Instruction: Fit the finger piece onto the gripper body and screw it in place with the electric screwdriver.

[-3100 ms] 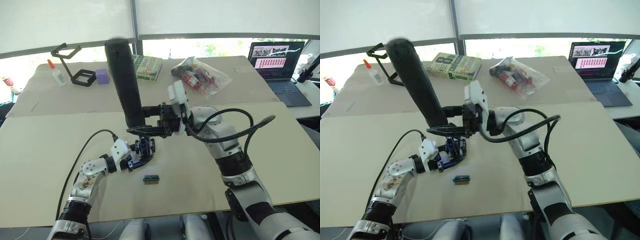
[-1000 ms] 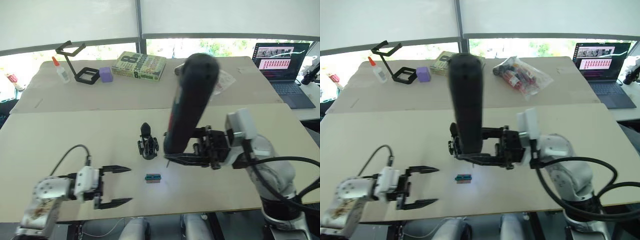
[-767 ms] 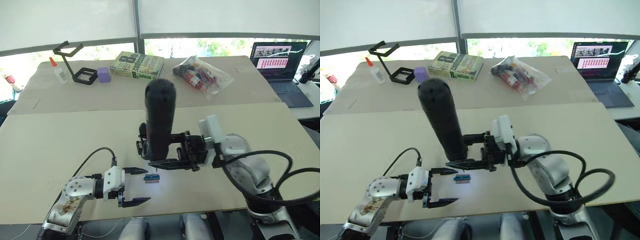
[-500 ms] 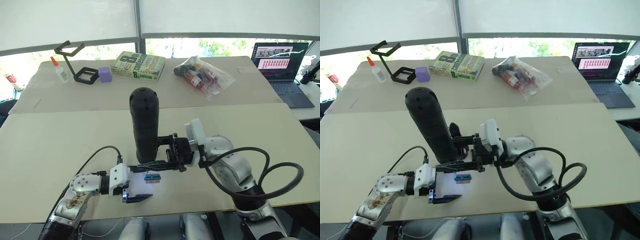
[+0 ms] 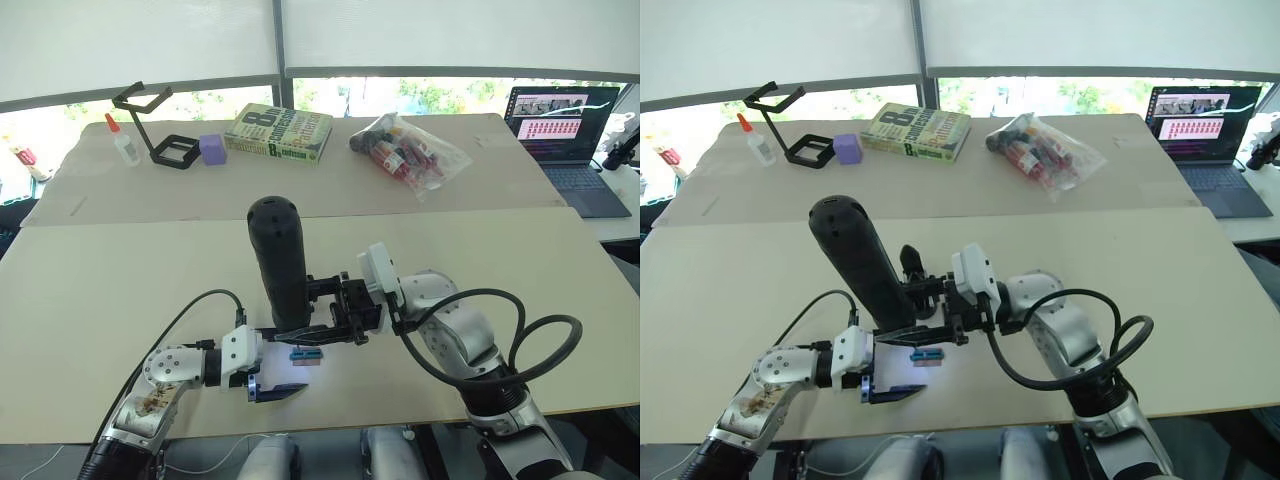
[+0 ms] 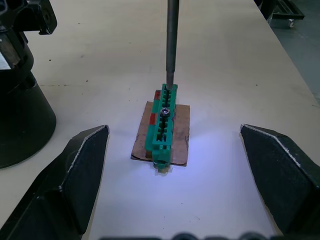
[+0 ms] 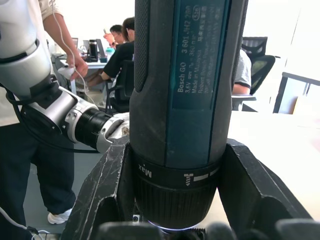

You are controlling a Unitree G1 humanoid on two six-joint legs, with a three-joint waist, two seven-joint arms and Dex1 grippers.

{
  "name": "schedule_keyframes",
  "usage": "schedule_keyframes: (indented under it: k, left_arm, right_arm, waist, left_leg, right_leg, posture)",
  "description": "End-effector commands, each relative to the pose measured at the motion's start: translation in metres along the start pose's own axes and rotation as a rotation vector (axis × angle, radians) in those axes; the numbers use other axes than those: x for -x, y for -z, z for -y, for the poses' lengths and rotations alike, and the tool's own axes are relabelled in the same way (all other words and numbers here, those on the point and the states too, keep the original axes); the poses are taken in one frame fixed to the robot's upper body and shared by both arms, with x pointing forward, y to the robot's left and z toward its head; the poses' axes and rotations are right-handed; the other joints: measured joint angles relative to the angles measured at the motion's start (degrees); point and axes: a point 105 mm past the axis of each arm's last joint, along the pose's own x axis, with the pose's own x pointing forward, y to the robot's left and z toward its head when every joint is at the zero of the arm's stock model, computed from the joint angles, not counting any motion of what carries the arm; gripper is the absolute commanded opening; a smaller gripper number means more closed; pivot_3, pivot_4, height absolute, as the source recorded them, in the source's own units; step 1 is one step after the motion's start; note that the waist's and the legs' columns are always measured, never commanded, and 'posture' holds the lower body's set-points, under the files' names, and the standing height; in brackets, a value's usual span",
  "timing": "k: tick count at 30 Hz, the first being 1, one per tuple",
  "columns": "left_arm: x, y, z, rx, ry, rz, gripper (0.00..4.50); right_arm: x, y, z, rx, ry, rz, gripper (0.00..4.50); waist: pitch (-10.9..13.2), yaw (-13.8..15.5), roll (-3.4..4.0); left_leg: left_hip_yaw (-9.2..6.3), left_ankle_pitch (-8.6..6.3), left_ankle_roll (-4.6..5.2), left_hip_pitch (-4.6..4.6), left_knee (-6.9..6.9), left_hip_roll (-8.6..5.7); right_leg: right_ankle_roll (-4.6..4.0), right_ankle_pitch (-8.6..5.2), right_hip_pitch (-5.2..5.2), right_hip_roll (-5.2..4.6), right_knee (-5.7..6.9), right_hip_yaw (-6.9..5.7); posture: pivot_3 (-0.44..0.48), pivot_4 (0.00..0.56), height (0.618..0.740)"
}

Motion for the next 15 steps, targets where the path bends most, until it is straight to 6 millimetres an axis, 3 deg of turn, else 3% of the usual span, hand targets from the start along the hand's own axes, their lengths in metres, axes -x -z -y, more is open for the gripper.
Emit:
schedule_keyframes:
  k: [1, 15]
  left_arm:
    - [-0.007, 0.0086, 0.0094, 0.046, 0.021, -0.019, 4.43]
    - [-0.0051, 0.0085, 0.007, 0.075, 0.001, -0.028, 4.43]
  right_arm:
    - [-0.0021, -0.0118, 0.0013, 0.07, -0.011, 0.039, 1.95]
    - [-0.0002, -0.007, 0.0006, 0.067, -0.023, 0.013, 1.95]
  waist:
    - [0.0, 0.0, 0.0]
    - [0.0, 0.01, 0.01]
  left_leg:
    - [0.0, 0.0, 0.0, 0.0, 0.0, 0.0]
    - [-0.01, 0.0, 0.0, 0.0, 0.01, -0.02]
  right_leg:
    - [0.0, 0.0, 0.0, 0.0, 0.0, 0.0]
    - [0.0, 0.0, 0.01, -0.01, 0.01, 0.0]
  posture:
    - [0.0, 0.15, 0.74]
    - [0.0, 0.15, 0.74]
